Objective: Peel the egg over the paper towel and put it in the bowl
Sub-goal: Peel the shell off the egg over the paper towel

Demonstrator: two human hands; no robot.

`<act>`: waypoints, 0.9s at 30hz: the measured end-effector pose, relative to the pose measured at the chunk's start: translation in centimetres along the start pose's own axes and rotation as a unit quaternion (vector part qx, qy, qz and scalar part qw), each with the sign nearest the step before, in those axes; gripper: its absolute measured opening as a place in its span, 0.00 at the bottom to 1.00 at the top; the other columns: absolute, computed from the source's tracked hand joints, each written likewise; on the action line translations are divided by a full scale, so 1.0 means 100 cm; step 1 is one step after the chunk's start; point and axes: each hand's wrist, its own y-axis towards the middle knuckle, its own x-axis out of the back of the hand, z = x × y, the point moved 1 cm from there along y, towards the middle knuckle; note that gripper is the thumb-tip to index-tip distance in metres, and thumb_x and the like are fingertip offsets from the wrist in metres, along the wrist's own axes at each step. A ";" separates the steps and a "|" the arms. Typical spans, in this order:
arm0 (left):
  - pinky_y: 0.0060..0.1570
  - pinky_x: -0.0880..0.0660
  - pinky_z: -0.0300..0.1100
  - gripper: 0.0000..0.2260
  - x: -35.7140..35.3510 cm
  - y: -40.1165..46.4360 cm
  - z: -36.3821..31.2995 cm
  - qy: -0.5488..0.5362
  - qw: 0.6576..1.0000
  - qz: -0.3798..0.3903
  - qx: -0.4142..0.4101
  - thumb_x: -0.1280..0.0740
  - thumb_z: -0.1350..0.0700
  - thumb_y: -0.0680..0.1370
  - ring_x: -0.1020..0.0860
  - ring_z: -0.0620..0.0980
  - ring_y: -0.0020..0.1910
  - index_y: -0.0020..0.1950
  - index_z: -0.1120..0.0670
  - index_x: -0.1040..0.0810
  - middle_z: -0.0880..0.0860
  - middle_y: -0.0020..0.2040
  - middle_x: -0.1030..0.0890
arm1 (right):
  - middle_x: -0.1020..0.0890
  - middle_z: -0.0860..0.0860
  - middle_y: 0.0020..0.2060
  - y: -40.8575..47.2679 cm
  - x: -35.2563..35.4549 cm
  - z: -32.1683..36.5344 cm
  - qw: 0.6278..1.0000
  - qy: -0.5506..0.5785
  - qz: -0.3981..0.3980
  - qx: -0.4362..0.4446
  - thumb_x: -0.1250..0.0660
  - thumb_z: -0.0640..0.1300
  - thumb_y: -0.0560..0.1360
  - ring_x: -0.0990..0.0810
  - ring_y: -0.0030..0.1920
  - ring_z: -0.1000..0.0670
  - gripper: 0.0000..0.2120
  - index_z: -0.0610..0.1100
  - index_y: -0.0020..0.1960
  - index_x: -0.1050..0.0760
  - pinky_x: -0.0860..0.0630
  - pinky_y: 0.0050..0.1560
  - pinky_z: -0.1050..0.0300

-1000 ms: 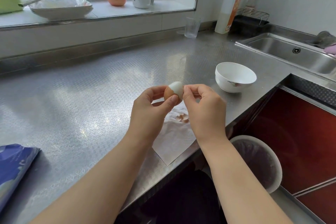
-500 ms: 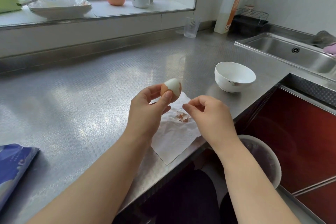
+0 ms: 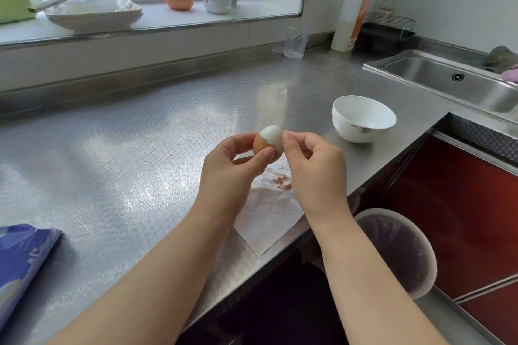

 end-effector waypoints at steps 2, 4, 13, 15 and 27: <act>0.58 0.21 0.47 0.12 0.000 0.000 -0.001 0.002 1.000 -0.003 -0.004 0.25 0.58 0.73 0.15 0.43 0.49 0.55 0.53 0.19 0.48 0.51 0.14 | 0.16 0.53 0.42 0.000 -0.001 -0.001 0.999 -0.030 -0.005 0.013 0.35 0.47 0.78 0.19 0.46 0.54 0.08 0.47 0.48 0.18 0.23 0.49 0.58; 0.57 0.21 0.46 0.12 0.000 0.000 -0.001 0.009 1.000 -0.006 -0.009 0.25 0.57 0.73 0.15 0.42 0.49 0.55 0.52 0.18 0.46 0.50 0.14 | 0.16 0.53 0.42 0.000 -0.001 0.000 0.998 -0.048 -0.013 0.026 0.35 0.47 0.78 0.19 0.46 0.53 0.08 0.46 0.48 0.18 0.23 0.50 0.55; 0.53 0.20 0.46 0.11 0.001 0.002 0.000 -0.009 1.000 0.020 0.001 0.28 0.58 0.75 0.15 0.48 0.52 0.57 0.55 0.19 0.52 0.52 0.14 | 0.17 0.52 0.41 0.004 0.000 -0.001 0.994 -0.090 -0.042 0.046 0.39 0.45 0.80 0.20 0.43 0.50 0.09 0.44 0.47 0.22 0.25 0.46 0.56; 0.51 0.21 0.43 0.10 0.002 0.003 0.000 -0.043 0.998 0.031 0.022 0.30 0.58 0.77 0.16 0.47 0.53 0.58 0.56 0.20 0.53 0.53 0.14 | 0.17 0.53 0.39 0.007 0.001 0.000 1.000 -0.012 -0.012 -0.005 0.39 0.44 0.80 0.18 0.43 0.52 0.09 0.46 0.44 0.23 0.23 0.49 0.58; 0.47 0.24 0.40 0.14 0.005 0.011 0.005 -0.106 0.992 0.007 0.071 0.32 0.55 0.79 0.17 0.46 0.57 0.64 0.54 0.22 0.52 0.56 0.15 | 0.17 0.56 0.42 0.000 0.020 -0.011 0.990 -0.082 0.115 -0.031 0.32 0.42 0.76 0.20 0.43 0.60 0.07 0.49 0.52 0.19 0.27 0.46 0.68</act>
